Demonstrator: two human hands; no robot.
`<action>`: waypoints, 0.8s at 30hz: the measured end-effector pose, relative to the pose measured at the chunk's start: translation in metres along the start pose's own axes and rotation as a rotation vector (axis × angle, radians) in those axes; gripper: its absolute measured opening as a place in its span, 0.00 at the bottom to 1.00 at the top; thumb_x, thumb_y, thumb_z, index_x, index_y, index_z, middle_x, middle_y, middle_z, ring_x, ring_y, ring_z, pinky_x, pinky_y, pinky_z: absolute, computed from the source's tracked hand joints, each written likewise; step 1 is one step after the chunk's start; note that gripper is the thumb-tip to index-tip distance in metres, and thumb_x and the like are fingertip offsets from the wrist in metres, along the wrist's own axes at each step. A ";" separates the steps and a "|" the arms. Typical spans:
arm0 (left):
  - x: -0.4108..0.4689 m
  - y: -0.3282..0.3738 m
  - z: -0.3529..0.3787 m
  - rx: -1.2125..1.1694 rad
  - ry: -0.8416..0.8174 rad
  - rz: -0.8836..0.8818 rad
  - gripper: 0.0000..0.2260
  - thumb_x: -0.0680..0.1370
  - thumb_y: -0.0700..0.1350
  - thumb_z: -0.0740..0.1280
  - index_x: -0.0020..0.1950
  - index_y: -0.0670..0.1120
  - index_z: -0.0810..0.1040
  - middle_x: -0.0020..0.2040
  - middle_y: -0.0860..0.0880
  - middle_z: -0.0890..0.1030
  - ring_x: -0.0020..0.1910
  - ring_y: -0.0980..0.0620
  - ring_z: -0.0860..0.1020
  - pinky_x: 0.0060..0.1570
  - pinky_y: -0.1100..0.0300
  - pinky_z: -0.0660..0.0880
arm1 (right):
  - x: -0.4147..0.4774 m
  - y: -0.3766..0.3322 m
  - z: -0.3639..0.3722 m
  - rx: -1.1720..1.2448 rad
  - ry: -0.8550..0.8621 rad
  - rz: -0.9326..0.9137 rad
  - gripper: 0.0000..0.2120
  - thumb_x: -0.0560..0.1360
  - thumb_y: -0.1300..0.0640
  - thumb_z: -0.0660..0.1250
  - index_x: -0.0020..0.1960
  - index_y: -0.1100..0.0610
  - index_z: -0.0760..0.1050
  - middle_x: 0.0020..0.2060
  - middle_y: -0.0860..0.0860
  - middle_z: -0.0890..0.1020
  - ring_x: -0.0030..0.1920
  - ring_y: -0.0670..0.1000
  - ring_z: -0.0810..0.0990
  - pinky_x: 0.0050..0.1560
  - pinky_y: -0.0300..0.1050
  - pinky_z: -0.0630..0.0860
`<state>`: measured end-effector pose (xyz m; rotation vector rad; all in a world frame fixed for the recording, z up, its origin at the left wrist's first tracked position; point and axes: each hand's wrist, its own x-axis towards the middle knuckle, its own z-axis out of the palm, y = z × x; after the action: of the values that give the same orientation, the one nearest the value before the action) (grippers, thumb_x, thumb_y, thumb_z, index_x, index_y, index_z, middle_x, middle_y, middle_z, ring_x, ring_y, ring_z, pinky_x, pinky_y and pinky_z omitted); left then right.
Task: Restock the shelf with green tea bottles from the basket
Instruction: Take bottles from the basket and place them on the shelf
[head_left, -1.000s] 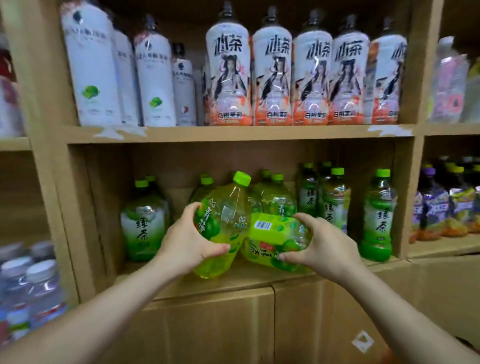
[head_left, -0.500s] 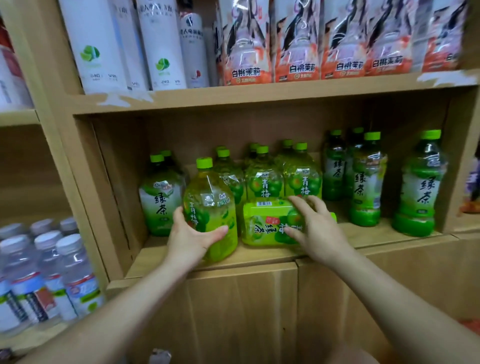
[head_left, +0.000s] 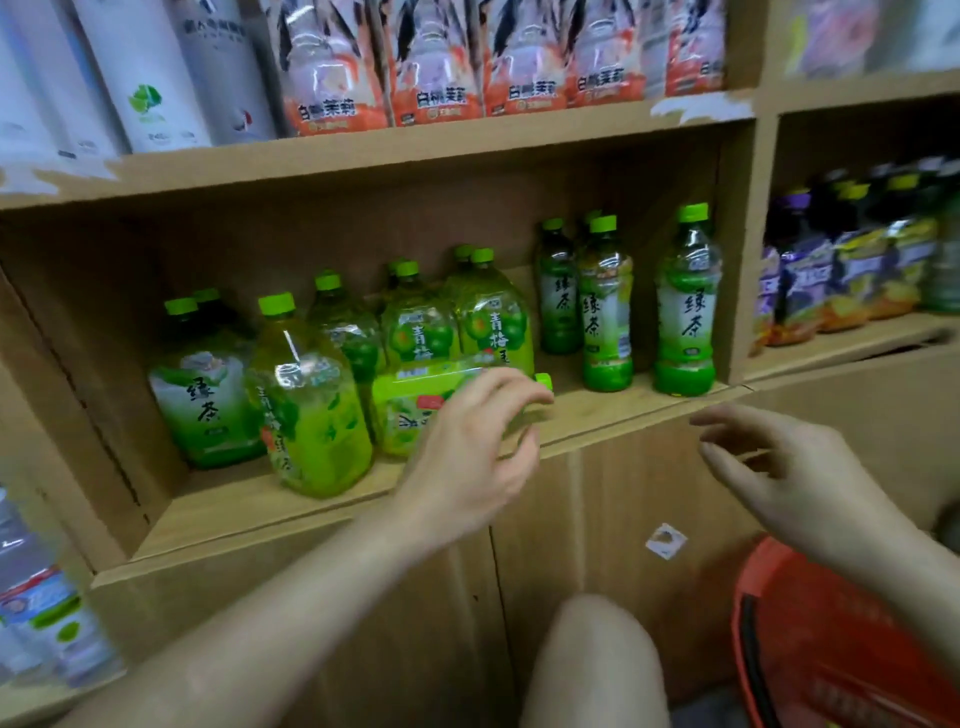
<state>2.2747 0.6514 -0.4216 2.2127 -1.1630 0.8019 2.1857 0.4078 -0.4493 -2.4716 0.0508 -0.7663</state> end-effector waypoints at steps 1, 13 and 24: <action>0.003 0.009 0.018 -0.034 -0.031 0.031 0.12 0.74 0.43 0.64 0.57 0.46 0.77 0.55 0.50 0.76 0.56 0.54 0.75 0.56 0.60 0.71 | -0.008 0.010 -0.008 -0.016 0.003 0.020 0.11 0.72 0.59 0.70 0.53 0.50 0.79 0.40 0.46 0.83 0.41 0.47 0.82 0.47 0.45 0.78; 0.013 0.125 0.252 -0.473 -0.389 0.253 0.12 0.72 0.42 0.64 0.54 0.45 0.78 0.53 0.49 0.77 0.54 0.52 0.75 0.57 0.63 0.69 | -0.166 0.181 -0.068 -0.169 0.167 0.635 0.09 0.74 0.57 0.69 0.54 0.53 0.80 0.38 0.45 0.81 0.40 0.46 0.80 0.48 0.43 0.76; -0.028 0.208 0.502 -0.168 -1.137 0.370 0.21 0.76 0.45 0.63 0.70 0.48 0.67 0.68 0.47 0.71 0.67 0.44 0.69 0.64 0.53 0.68 | -0.228 0.335 -0.052 -0.253 -0.440 1.008 0.26 0.74 0.51 0.67 0.70 0.53 0.66 0.61 0.55 0.79 0.60 0.56 0.77 0.60 0.46 0.73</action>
<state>2.2174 0.2266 -0.7560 2.3144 -2.0632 -0.5737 2.0080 0.1407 -0.7021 -2.3269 1.1696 0.2259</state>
